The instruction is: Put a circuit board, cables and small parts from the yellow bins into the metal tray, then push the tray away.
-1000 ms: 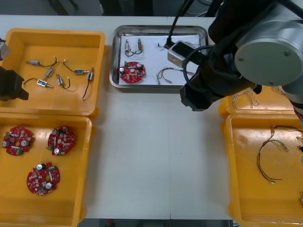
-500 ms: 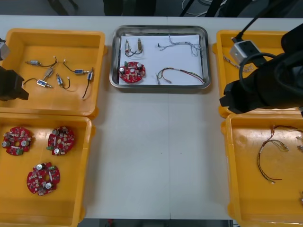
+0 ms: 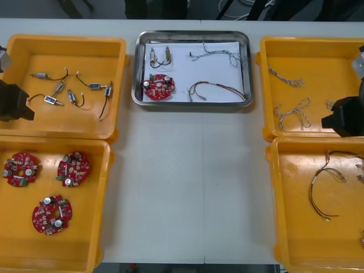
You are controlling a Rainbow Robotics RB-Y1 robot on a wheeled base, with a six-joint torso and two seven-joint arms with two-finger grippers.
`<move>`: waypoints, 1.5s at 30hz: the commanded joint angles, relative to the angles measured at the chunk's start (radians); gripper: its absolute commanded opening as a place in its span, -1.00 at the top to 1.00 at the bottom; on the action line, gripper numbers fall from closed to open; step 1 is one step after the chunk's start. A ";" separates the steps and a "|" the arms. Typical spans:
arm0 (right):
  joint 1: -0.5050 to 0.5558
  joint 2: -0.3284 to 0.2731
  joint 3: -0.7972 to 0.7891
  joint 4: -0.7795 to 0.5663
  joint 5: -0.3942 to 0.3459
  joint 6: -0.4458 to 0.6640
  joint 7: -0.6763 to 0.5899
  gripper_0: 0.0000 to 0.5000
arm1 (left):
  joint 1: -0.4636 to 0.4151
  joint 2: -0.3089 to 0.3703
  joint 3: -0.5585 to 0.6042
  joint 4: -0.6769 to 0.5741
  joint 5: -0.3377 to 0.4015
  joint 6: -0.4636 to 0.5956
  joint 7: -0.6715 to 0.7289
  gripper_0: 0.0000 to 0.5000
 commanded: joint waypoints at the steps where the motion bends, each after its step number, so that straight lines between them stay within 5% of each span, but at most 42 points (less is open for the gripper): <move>1: 0.089 -0.056 -0.112 0.003 -0.023 0.003 0.076 -1.00 | 0.013 -0.009 0.031 -0.030 -0.008 0.007 -0.081 -1.00; 9: 0.198 -0.059 -0.181 0.014 0.000 0.003 0.073 -1.00 | 0.013 -0.009 0.031 -0.030 -0.008 0.007 -0.081 -1.00; 22: 0.204 -0.024 -0.242 0.099 -0.025 0.003 0.093 -1.00 | 0.013 -0.009 0.031 -0.030 -0.008 0.007 -0.081 -1.00; 45: 0.206 -0.013 -0.106 0.004 0.014 0.003 0.128 -1.00 | 0.013 -0.009 0.031 -0.030 -0.008 0.007 -0.081 -1.00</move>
